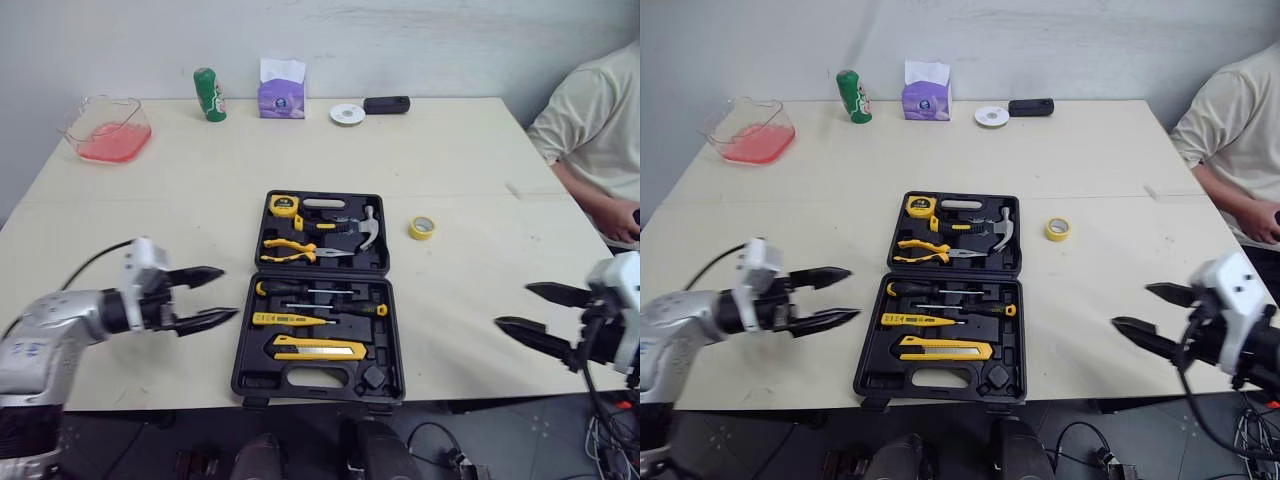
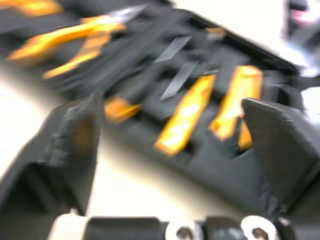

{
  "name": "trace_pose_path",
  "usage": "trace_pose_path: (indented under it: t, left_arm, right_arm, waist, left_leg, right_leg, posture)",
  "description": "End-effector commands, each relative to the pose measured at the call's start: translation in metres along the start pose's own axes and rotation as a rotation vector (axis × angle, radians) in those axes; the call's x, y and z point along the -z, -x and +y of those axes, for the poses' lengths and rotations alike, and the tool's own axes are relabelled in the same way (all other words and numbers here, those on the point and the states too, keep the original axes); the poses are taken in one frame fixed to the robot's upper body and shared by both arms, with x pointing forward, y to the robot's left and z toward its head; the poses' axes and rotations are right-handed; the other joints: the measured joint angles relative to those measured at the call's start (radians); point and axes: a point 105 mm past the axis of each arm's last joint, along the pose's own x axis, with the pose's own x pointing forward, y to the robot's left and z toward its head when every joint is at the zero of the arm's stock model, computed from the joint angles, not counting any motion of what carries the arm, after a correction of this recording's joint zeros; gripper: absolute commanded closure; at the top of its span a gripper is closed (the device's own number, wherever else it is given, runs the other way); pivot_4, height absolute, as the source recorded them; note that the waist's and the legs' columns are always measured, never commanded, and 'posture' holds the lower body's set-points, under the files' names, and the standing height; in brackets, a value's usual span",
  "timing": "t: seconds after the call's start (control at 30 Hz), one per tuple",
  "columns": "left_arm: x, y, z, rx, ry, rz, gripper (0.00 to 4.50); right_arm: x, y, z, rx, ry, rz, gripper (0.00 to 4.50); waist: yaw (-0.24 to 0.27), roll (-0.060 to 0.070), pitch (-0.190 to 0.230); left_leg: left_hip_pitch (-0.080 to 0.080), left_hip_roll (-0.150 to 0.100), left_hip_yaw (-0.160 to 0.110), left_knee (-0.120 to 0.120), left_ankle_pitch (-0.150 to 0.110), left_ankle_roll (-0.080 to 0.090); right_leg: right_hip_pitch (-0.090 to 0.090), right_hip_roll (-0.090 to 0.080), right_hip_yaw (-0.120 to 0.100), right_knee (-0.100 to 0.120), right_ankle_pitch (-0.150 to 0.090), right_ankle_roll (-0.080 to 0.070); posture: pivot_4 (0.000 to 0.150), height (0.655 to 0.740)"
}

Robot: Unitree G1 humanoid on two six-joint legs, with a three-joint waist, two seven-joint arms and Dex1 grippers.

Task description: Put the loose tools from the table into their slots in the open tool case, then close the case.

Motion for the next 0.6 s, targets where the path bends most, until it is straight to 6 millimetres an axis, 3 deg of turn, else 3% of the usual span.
trace_pose_path:
  t: [0.03, 0.1, 0.17, 0.3, 0.47, 0.53, 0.6]
  left_arm:
    - [0.005, 0.046, 0.030, -0.211, -0.016, 0.022, 0.04]
    - [0.010, 0.064, 0.040, -0.280, -0.013, 0.036, 0.04]
    - [0.008, 0.063, 0.040, -0.282, -0.031, 0.037, 0.04]
    - [-0.021, 0.030, 0.018, -0.140, -0.097, -0.006, 0.04]
    - [-0.061, -0.013, -0.010, 0.015, -0.173, -0.059, 0.04]
    - [-0.088, -0.045, -0.036, 0.174, -0.248, -0.110, 0.04]
    - [-0.105, -0.062, -0.051, 0.263, -0.295, -0.136, 0.04]
  right_arm:
    - [0.005, 0.020, -0.025, 0.092, 0.021, 0.006, 0.00]
    - [0.008, 0.025, -0.037, 0.128, 0.015, 0.008, 0.00]
    - [0.005, 0.023, -0.043, 0.128, 0.025, 0.001, 0.00]
    - [-0.022, -0.002, -0.041, 0.014, 0.098, -0.014, 0.00]
    - [-0.041, -0.029, -0.036, -0.130, 0.216, 0.037, 0.00]
    - [-0.062, -0.064, -0.033, -0.217, 0.300, 0.062, 0.00]
    - [-0.079, -0.086, -0.031, -0.263, 0.361, 0.091, 0.00]
  waist:
    - [0.000, 0.000, 0.001]
    - [0.000, 0.000, 0.002]
    - [0.000, 0.001, 0.002]
    - [-0.001, 0.003, 0.004]
    - [0.002, 0.003, 0.005]
    - [-0.005, 0.006, 0.007]
    - [-0.020, 0.009, 0.013]
  left_leg:
    - [0.000, 0.000, 0.000, -0.001, 0.000, 0.000]
    - [0.000, 0.000, 0.000, -0.003, -0.001, 0.000]
    - [0.000, 0.000, 0.001, -0.004, -0.001, 0.000]
    - [0.000, -0.001, 0.002, -0.005, -0.001, -0.001]
    - [0.001, -0.001, 0.000, -0.010, 0.004, -0.007]
    - [0.001, -0.001, 0.001, -0.011, 0.005, -0.009]
    - [-0.001, -0.002, 0.005, -0.008, 0.006, -0.007]
  right_leg:
    - [0.000, 0.000, 0.000, 0.000, 0.000, 0.000]
    - [-0.001, 0.000, 0.000, -0.001, 0.000, -0.001]
    - [-0.002, 0.000, 0.000, -0.001, -0.001, -0.001]
    - [-0.002, -0.002, 0.000, -0.001, 0.000, -0.001]
    - [-0.002, -0.001, -0.001, -0.002, 0.001, -0.003]
    - [-0.003, 0.000, 0.000, -0.002, 0.001, -0.003]
    - [-0.004, 0.000, 0.001, -0.001, 0.002, -0.001]
  posture:
    - [0.150, 0.7400]
    - [0.150, 0.7400]
    - [0.150, 0.7400]
    - [0.150, 0.7400]
    - [0.150, 0.7400]
    - [0.150, 0.7400]
    - [0.150, 0.7400]
